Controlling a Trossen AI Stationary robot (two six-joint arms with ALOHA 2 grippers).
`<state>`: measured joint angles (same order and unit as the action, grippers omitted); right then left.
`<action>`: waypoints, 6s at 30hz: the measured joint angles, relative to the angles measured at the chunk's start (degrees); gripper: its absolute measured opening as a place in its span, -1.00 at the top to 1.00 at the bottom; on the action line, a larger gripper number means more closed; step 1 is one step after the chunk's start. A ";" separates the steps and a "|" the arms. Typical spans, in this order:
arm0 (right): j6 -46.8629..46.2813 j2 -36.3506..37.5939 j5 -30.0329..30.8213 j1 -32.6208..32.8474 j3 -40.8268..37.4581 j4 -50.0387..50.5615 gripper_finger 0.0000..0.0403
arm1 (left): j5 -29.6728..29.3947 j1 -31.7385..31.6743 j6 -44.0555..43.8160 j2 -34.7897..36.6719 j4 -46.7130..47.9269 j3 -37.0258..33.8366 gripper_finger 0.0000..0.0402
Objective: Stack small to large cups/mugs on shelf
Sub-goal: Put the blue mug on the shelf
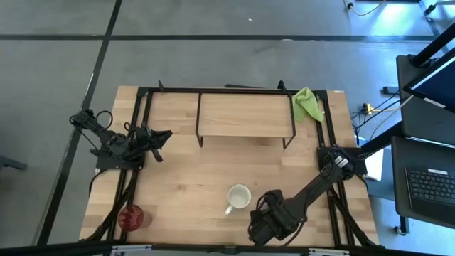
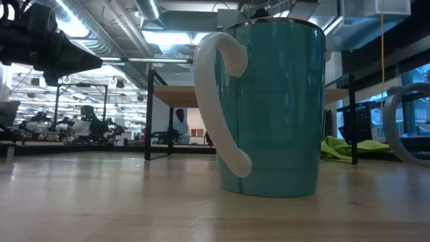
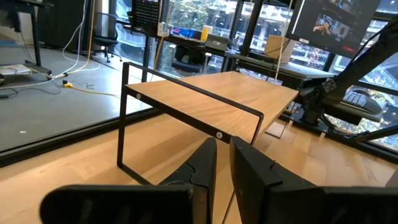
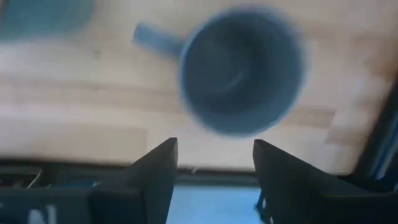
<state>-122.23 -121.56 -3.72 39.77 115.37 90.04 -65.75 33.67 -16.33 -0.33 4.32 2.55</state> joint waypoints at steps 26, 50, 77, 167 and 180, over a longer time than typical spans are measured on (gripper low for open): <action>27.78 15.50 19.10 -9.41 -15.95 0.12 -0.15 | 0.01 -0.02 0.01 0.01 0.00 0.00 0.79; 84.10 24.09 4.68 -2.38 -27.70 -9.35 -0.15 | 0.01 0.00 0.01 0.01 0.00 0.00 0.79; 92.63 20.83 4.09 -6.90 -36.62 -27.66 -0.15 | 0.00 -0.01 0.01 0.01 0.00 0.00 0.79; 85.03 26.26 17.43 -42.50 -7.15 -6.47 0.91 | -0.01 0.00 -0.01 0.01 0.00 0.00 0.79; 87.86 22.86 16.56 -56.67 -7.10 -12.58 0.91 | 0.00 0.00 0.01 -0.01 0.00 0.00 0.79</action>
<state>-34.36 -98.70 12.84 -16.91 108.27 77.46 -65.75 33.67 -16.32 -0.34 4.32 2.55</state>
